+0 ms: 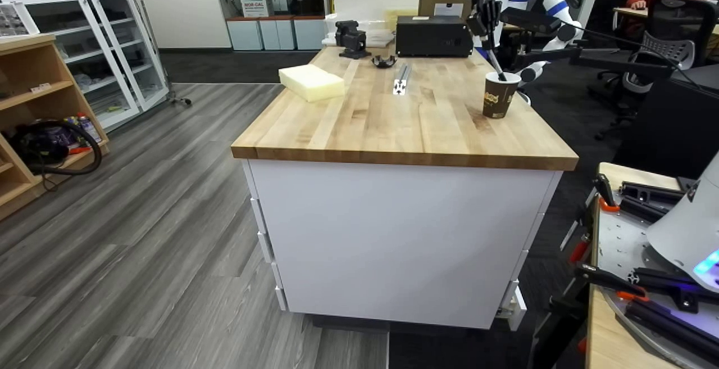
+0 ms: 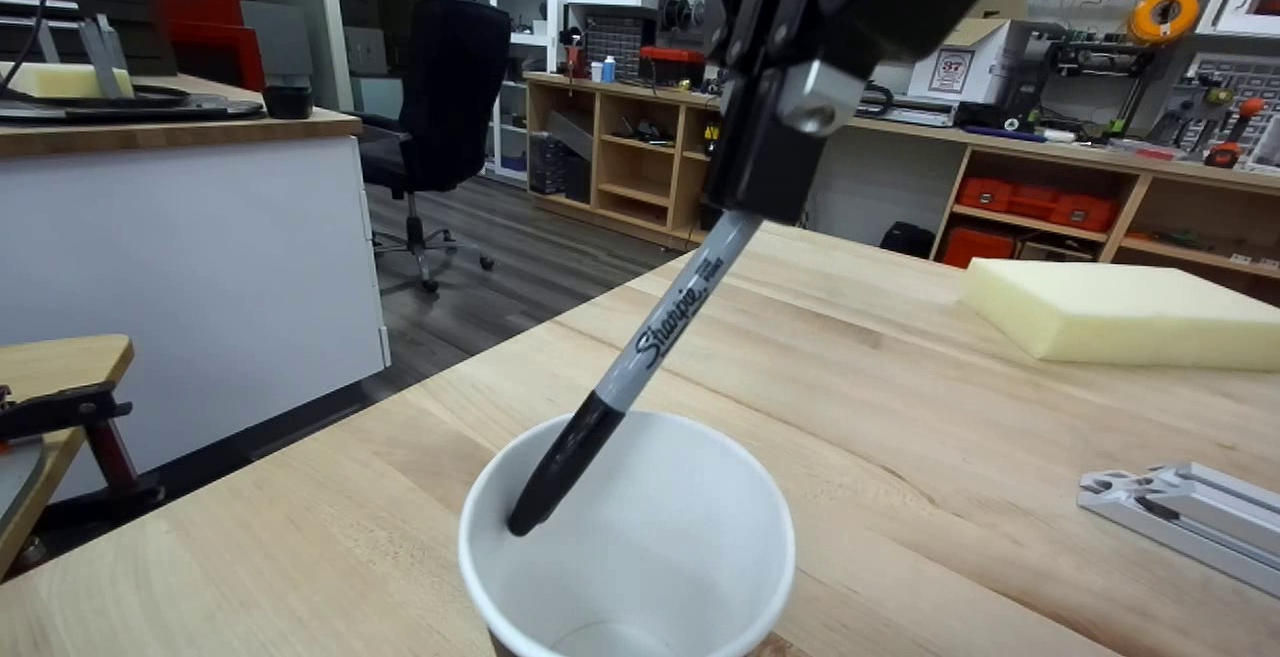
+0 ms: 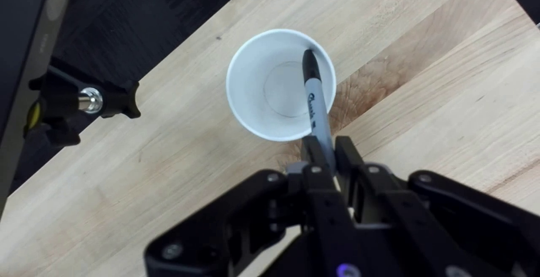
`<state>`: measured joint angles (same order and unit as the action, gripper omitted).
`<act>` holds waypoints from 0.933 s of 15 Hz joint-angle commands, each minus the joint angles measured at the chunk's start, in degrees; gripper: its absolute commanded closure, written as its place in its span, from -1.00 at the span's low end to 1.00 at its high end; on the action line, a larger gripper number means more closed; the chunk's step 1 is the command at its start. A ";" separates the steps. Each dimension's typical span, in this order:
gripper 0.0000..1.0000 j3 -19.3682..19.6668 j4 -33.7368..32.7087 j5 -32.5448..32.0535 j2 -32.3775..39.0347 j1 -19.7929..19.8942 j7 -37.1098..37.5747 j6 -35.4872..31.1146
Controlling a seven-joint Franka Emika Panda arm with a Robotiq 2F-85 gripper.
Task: Take the pen out of the cup and put it on the counter
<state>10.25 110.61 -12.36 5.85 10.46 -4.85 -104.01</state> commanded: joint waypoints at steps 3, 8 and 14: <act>0.87 -1.85 1.27 -3.70 -3.59 -2.32 4.07 2.10; 0.87 -3.88 1.45 -7.69 -4.61 -4.41 6.27 2.91; 0.87 -5.86 3.08 -10.73 -5.60 -5.89 4.04 1.34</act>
<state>4.97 111.21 -21.87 3.12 5.53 -0.65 -102.40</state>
